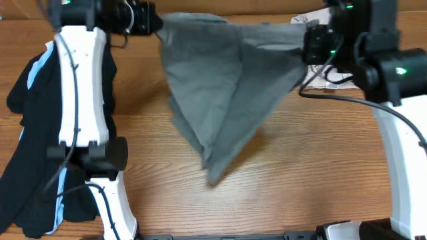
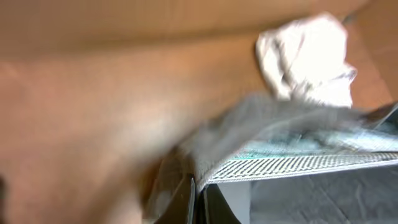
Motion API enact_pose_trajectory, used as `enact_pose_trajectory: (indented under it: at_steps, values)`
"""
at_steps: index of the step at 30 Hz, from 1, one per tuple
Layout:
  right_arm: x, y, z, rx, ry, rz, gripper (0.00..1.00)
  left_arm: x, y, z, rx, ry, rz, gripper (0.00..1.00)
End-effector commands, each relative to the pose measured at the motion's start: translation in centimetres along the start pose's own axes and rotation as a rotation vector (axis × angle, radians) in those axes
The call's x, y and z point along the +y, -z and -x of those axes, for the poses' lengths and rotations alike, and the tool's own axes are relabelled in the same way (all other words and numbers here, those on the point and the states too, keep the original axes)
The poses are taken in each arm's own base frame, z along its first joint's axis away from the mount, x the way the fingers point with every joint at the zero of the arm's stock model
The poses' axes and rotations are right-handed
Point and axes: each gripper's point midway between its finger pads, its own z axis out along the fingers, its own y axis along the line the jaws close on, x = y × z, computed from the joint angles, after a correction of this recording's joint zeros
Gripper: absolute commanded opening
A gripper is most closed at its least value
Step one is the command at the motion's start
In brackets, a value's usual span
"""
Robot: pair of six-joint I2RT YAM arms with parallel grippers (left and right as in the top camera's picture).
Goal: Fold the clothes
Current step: 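Lift the shorts by the waistband and spread grippers apart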
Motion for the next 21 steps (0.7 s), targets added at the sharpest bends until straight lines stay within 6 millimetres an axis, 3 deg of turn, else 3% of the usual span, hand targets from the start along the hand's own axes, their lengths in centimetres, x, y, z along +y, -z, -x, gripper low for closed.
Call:
enact_pose_trajectory:
  at_steps: [1,6,11,17,21]
  values:
    - [-0.8,5.8,2.9,-0.142,0.034,-0.030,0.04,-0.5,9.0,3.6,-0.232,-0.104,0.179,0.04]
    - [0.4,12.6,4.2,-0.264,0.062,-0.013,0.04,-3.1,18.6,4.9,-0.451,-0.164,0.277,0.04]
    - [0.9,20.0,4.3,-0.401,0.077,-0.019,0.04,-5.6,26.7,3.4,-0.602,-0.192,0.383,0.04]
    - [1.4,27.0,2.4,-0.515,0.079,-0.008,0.04,-7.7,33.7,-0.2,-0.701,-0.205,0.491,0.04]
    - [1.5,29.5,0.5,-0.541,0.072,-0.002,0.04,-8.4,36.5,-2.7,-0.729,-0.193,0.538,0.04]
